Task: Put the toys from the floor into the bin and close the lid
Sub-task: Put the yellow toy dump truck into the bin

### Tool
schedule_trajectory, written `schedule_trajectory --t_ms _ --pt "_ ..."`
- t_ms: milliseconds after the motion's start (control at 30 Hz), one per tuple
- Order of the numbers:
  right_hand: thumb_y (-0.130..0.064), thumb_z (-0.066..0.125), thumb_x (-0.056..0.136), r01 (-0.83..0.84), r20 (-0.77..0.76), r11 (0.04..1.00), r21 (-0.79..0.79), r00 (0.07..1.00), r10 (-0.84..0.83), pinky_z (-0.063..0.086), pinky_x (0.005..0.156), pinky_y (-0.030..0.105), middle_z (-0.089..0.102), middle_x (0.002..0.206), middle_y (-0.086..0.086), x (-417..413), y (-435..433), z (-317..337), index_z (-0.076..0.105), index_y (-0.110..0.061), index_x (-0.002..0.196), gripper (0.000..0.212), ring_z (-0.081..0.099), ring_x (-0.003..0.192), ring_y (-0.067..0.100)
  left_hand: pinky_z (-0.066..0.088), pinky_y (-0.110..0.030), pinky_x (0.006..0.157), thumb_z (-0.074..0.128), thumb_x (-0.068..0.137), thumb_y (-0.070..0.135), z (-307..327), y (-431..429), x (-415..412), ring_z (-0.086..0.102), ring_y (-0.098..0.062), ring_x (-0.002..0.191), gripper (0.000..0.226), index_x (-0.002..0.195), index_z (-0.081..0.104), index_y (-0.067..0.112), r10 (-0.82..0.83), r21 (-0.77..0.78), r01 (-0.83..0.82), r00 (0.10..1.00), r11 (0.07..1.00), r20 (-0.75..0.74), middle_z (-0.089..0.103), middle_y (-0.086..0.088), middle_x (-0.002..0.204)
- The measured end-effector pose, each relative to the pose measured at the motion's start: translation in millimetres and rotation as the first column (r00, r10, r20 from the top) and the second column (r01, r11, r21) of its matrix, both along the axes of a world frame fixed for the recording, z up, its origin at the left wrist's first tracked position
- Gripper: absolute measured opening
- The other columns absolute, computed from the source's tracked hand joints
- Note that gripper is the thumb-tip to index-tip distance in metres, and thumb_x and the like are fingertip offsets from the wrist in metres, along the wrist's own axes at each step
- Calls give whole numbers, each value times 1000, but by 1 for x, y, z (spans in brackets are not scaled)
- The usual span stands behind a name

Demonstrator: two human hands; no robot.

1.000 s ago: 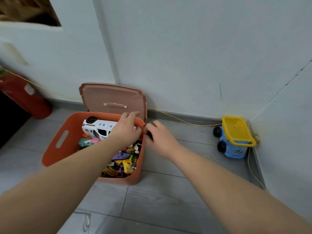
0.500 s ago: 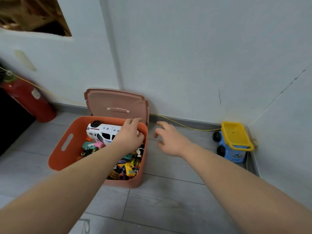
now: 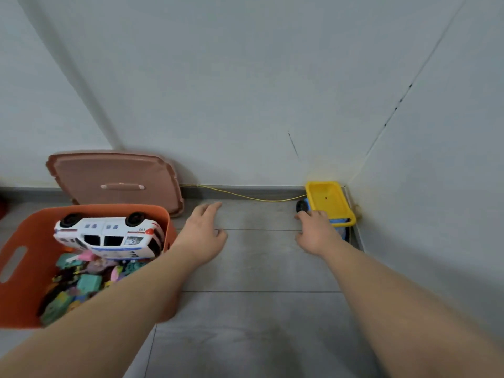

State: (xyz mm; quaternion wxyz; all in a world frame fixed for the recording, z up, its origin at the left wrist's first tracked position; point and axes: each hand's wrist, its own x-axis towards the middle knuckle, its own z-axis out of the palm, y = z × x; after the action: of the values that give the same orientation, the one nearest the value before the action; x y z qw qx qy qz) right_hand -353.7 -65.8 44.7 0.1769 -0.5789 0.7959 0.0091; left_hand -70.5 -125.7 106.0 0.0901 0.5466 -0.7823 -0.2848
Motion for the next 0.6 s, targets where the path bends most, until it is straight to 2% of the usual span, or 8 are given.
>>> schedule_trajectory --t_ms 67,133,233,333,433,500,600 --pt "-26 60 87 78 20 997 29 997 -79 40 106 48 43 136 15 -20 5 -11 44 -18 140 56 37 131 37 24 -31 117 58 91 22 -9 4 -14 32 -26 143 69 153 30 19 -11 27 11 1000 1000 16 29 -11 156" --pt "-26 63 88 147 12 988 45 989 -147 41 106 49 30 148 17 -36 5 -21 38 -18 146 64 30 138 39 23 -31 117 57 92 23 -17 8 -25 31 -25 143 69 154 29 20 -21 50 19 999 999 30 28 -10 156" --pt "-32 67 88 181 -4 981 65 984 -181 31 114 51 15 159 18 -59 1 -37 24 -18 153 79 13 146 41 22 -31 117 56 93 25 -31 11 -40 29 -25 145 69 155 26 21 -23 81 18 998 997 62 26 -10 157" --pt "-42 69 84 147 -3 984 99 989 -147 20 118 57 17 160 15 -77 -8 -57 16 -17 154 91 7 148 45 24 -34 118 56 93 27 -40 12 -48 29 -25 145 69 155 25 23 -20 110 9 995 994 94 26 -10 157" --pt "-48 66 82 132 19 982 133 991 -135 19 116 64 29 156 12 -87 -16 -72 16 -19 154 93 12 148 45 25 -34 119 57 93 27 -44 13 -53 29 -25 145 69 155 25 22 -18 118 4 993 993 116 28 -11 157" --pt "-47 67 82 113 14 985 128 993 -116 26 112 65 36 149 12 -87 -16 -74 25 -20 150 84 18 144 45 23 -33 119 57 93 26 -46 14 -55 29 -26 145 69 155 26 21 -19 117 3 991 993 130 28 -12 157" --pt "-39 68 87 69 27 991 118 997 -72 39 103 61 43 139 12 -83 -13 -77 40 -17 138 62 31 133 41 25 -35 119 56 94 28 -46 13 -57 28 -27 145 69 155 24 23 -24 138 2 987 990 156 26 -11 158"
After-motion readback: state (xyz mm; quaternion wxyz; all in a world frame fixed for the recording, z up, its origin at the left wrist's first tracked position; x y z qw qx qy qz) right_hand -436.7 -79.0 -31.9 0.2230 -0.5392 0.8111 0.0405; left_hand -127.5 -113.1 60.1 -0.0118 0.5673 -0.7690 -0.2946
